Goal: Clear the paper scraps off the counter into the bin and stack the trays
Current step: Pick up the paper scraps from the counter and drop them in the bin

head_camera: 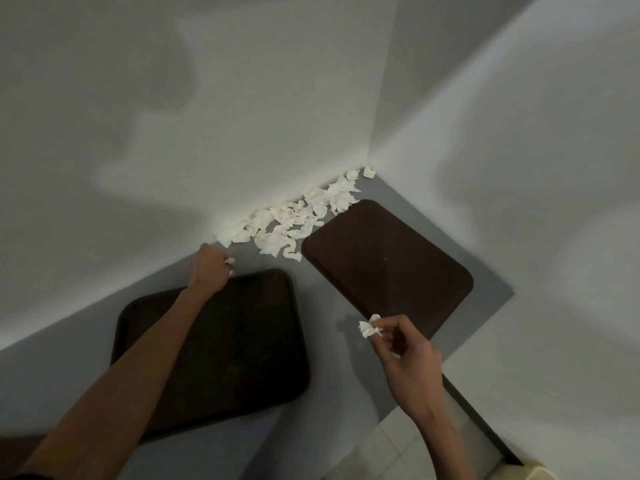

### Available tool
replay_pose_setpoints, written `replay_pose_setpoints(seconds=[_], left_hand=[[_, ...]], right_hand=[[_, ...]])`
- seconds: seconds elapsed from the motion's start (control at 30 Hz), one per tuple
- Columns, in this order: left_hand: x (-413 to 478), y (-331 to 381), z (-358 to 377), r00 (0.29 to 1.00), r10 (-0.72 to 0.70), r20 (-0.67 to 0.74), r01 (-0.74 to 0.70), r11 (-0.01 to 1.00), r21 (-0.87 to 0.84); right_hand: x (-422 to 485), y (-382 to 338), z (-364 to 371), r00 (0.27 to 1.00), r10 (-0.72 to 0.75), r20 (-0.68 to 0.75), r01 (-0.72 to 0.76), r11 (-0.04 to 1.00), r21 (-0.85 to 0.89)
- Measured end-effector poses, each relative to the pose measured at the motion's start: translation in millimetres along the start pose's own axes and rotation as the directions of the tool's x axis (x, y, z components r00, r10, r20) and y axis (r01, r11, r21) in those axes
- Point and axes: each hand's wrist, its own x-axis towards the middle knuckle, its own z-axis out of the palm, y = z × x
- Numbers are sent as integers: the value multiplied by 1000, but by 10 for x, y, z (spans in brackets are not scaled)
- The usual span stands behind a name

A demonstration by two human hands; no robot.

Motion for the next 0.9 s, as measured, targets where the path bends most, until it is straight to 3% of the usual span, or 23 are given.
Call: replay_pose_setpoints(seconds=[0.1,0.2,0.3,0.47,0.6,0.77,0.9], left_hand=[[-420,477,-44,995,81,60,-78,995,-56],[-951,1045,41,976,184,116,-147,951,-272],[-1474,1682,280,955,192,227,-87,910,-405],[-2383,2789,890,911,289,292,-113,859,-500],[-3123,3565,1517,859,237,453,80,814,-576],[-4078,4334,2418,788,131,602,440,564,-699],[-4764,4771,3214,721,117,682,523,553,-648]], right_hand=[[-182,124,-207,997,56,-44,-54,998,41],[-384,320,-510,986,128,-108,-120,990,77],[-578,603,-890,970,188,-156,-176,981,86],[-918,1123,-1692,943,256,-214,-223,960,167],[-1232,1719,-2400,931,286,-225,-240,947,212],[-1671,2615,-3218,927,325,-185,-299,942,154],[-2038,3462,-3589,896,412,-164,-402,911,89]])
